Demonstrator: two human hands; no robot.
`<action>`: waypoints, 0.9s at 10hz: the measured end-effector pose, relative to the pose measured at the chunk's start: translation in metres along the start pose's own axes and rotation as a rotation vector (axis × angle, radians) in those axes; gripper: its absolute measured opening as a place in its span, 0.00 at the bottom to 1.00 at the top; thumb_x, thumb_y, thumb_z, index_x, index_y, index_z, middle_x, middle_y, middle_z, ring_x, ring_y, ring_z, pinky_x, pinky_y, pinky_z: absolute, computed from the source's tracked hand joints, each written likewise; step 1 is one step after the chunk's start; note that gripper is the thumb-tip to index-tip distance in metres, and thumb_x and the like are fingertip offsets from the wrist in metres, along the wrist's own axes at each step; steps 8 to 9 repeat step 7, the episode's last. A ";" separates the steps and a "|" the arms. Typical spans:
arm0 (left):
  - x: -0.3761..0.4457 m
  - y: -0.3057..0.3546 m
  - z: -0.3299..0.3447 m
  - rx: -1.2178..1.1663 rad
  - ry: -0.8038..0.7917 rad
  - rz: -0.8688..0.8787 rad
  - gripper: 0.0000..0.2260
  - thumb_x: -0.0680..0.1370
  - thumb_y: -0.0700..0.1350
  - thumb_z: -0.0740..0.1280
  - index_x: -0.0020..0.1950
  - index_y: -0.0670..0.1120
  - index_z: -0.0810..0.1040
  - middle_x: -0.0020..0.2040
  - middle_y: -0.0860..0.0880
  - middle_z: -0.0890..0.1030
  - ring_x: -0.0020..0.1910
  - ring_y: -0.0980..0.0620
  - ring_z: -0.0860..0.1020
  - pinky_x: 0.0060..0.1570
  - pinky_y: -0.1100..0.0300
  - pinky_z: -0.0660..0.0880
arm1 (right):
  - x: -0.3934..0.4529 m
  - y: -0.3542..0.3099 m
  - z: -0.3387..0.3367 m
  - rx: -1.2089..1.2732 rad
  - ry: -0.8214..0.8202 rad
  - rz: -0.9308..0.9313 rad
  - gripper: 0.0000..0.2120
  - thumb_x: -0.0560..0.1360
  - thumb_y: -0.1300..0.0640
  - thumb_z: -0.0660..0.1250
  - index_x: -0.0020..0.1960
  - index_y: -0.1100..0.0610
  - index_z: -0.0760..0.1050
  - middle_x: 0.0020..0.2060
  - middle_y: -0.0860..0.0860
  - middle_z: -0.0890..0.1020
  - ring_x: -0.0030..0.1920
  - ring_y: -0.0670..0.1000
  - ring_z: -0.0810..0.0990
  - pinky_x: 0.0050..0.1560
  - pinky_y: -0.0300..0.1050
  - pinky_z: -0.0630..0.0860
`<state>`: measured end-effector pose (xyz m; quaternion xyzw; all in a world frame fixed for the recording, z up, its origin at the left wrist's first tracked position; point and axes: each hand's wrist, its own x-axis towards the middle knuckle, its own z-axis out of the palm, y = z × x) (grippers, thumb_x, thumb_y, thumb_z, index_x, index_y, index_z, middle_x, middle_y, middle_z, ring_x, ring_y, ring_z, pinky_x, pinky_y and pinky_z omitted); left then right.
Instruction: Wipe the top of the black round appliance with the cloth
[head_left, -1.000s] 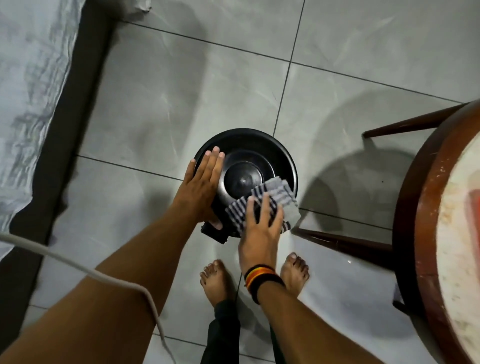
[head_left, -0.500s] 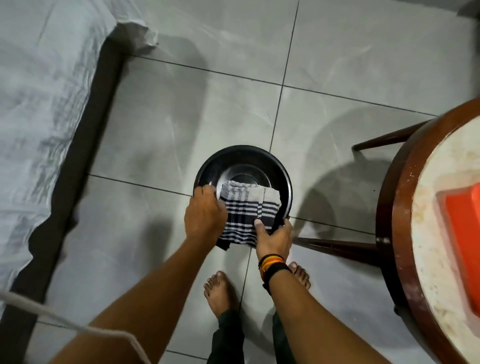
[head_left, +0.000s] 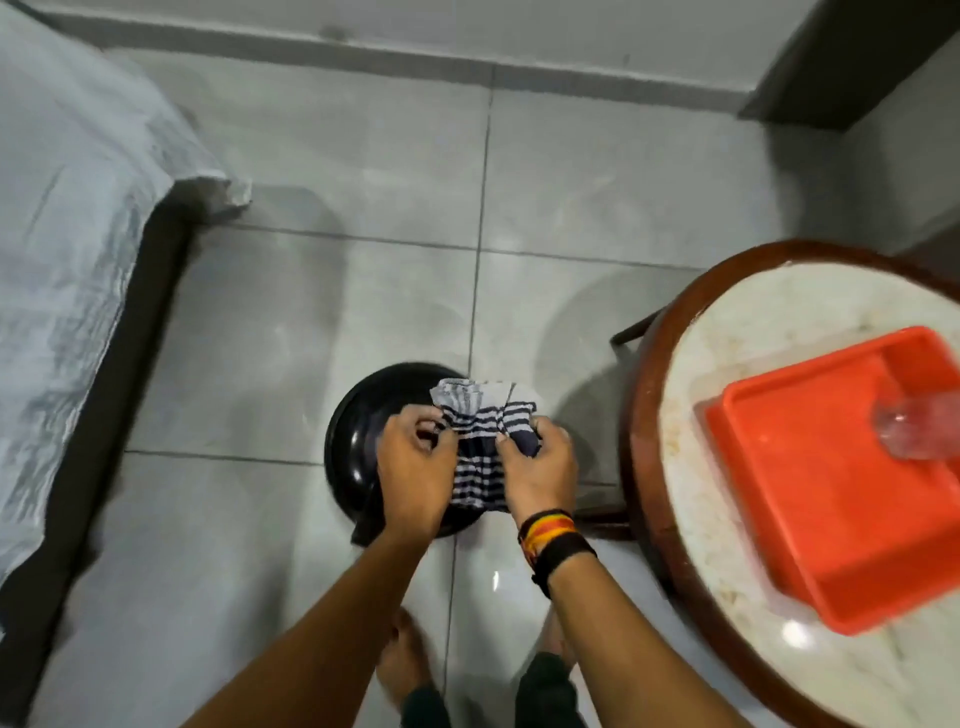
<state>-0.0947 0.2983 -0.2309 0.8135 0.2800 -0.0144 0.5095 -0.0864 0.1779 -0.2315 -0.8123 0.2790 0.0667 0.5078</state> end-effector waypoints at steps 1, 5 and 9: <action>-0.034 0.060 0.025 -0.149 -0.016 0.081 0.09 0.77 0.42 0.72 0.54 0.53 0.78 0.53 0.51 0.80 0.53 0.52 0.81 0.55 0.51 0.81 | 0.009 -0.043 -0.081 0.167 -0.002 -0.075 0.07 0.73 0.66 0.71 0.49 0.58 0.80 0.44 0.54 0.85 0.45 0.52 0.84 0.48 0.48 0.82; -0.172 0.199 0.206 -0.021 -0.209 0.124 0.11 0.75 0.45 0.74 0.52 0.55 0.75 0.50 0.56 0.82 0.49 0.50 0.83 0.50 0.50 0.82 | 0.098 -0.003 -0.342 -0.260 0.001 0.043 0.13 0.72 0.66 0.73 0.41 0.47 0.78 0.41 0.50 0.85 0.47 0.57 0.83 0.46 0.46 0.78; -0.147 0.187 0.199 0.431 -0.299 0.673 0.14 0.85 0.53 0.56 0.68 0.51 0.71 0.62 0.50 0.79 0.60 0.51 0.79 0.57 0.54 0.80 | 0.109 -0.002 -0.338 -0.898 -0.109 -0.013 0.14 0.76 0.47 0.67 0.59 0.53 0.78 0.59 0.57 0.83 0.59 0.60 0.80 0.57 0.51 0.77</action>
